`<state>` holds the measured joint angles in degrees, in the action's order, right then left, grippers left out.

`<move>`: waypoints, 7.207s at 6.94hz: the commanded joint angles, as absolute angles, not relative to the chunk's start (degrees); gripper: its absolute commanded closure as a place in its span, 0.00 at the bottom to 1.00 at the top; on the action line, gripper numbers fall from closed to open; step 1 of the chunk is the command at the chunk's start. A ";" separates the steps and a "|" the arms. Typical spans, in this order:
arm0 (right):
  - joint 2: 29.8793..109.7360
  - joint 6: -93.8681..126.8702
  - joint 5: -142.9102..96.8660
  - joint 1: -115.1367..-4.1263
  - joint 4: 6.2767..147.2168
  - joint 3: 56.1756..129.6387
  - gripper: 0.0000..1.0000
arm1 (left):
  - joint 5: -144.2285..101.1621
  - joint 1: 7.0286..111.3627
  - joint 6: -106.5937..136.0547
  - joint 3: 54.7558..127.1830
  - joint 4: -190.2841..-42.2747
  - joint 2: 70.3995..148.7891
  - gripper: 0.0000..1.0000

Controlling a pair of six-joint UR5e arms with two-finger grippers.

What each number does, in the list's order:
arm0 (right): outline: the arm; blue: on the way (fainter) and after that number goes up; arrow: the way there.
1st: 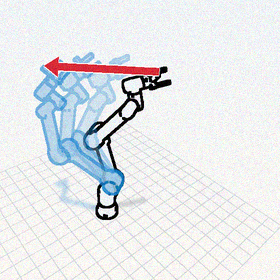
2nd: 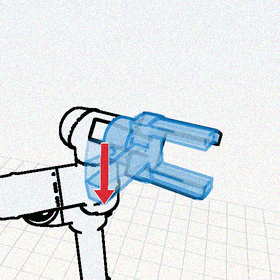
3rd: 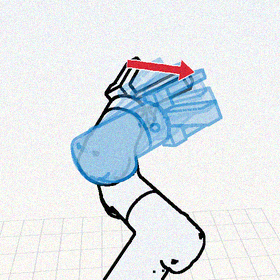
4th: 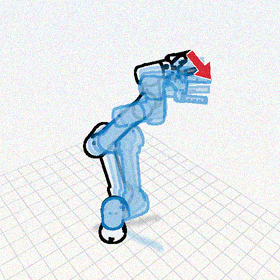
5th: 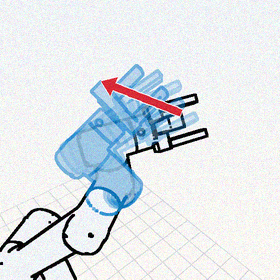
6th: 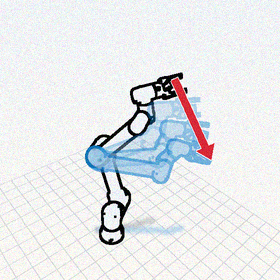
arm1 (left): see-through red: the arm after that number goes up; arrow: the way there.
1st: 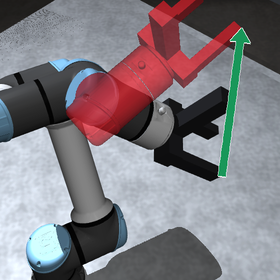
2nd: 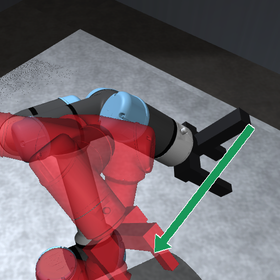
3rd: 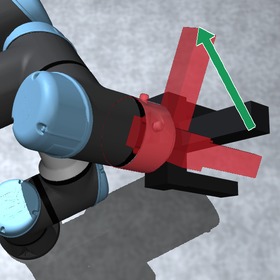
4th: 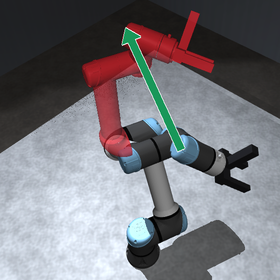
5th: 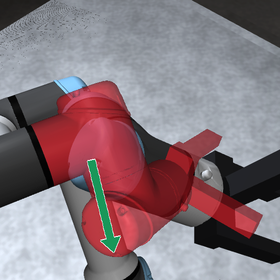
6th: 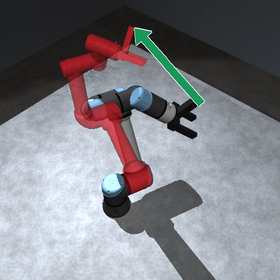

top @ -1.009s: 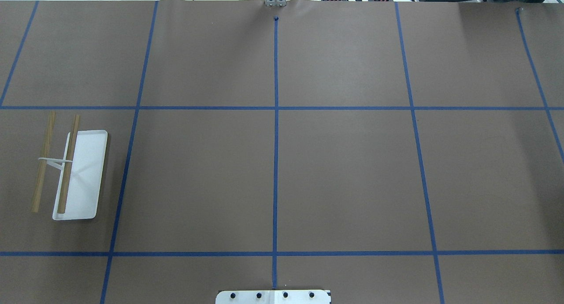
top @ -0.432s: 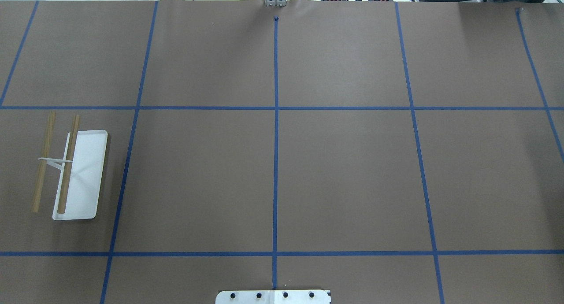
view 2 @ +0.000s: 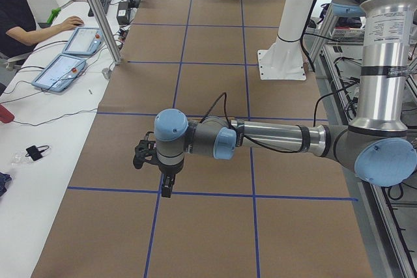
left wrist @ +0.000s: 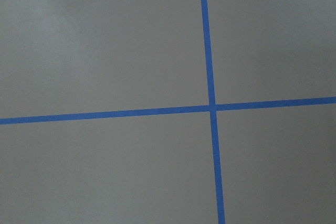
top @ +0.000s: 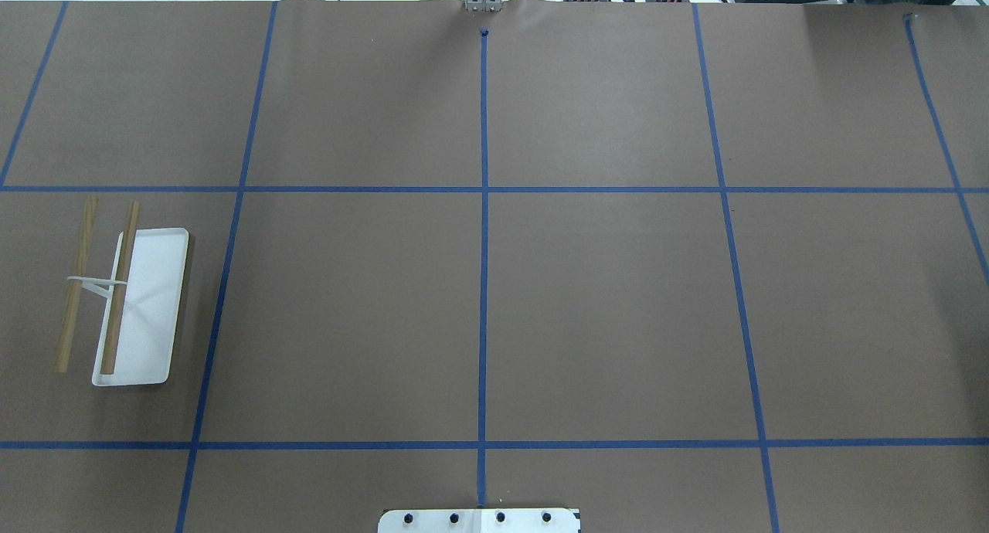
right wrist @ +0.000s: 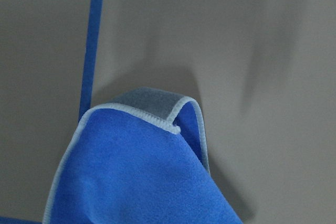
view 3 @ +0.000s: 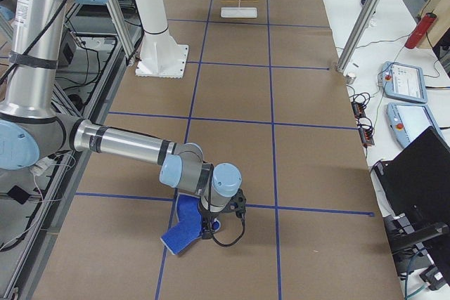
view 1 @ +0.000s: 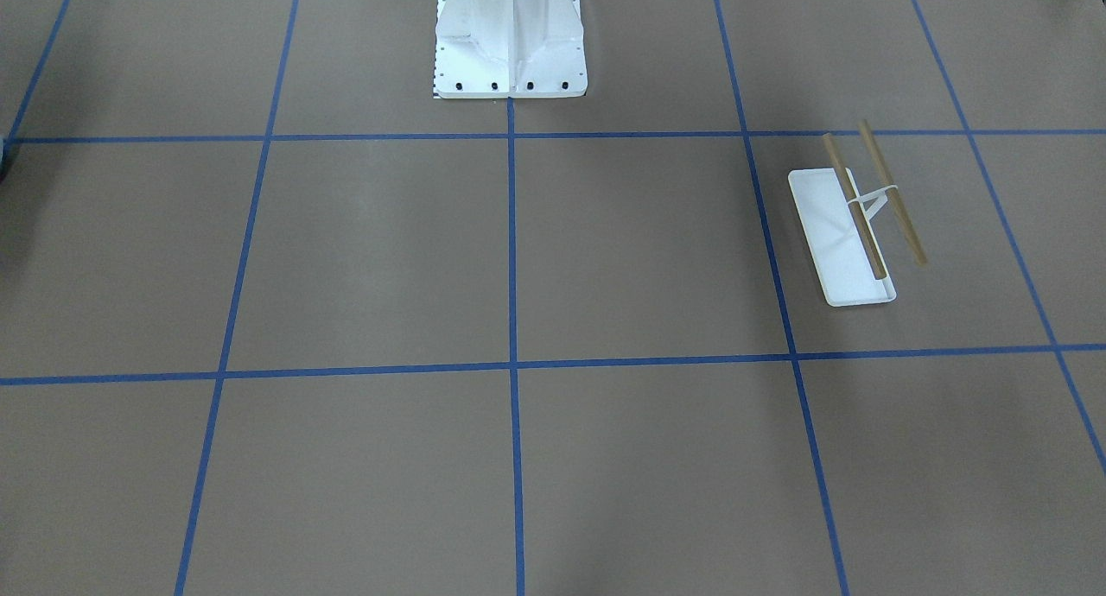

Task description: Hang towel on rack

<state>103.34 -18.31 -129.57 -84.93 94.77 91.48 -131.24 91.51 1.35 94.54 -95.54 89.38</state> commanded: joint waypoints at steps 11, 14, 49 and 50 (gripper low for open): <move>103.88 -17.05 -137.53 -79.18 75.67 80.14 1.00 | -131.48 91.49 1.32 94.48 -95.62 89.82 0.01; 106.96 -16.96 -138.60 -85.05 75.67 92.76 1.00 | -131.57 91.49 2.71 94.92 -95.54 92.35 0.01; 66.17 58.27 -103.93 -37.32 83.84 119.62 0.00 | -130.58 50.43 111.27 97.16 -126.56 127.75 1.00; 67.23 57.40 -107.98 -41.27 83.93 119.45 0.00 | -131.30 51.75 110.75 101.21 -126.56 122.92 1.00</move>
<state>65.93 58.06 -103.27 -36.83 83.26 119.61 -129.01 49.67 111.29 96.69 -126.81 127.99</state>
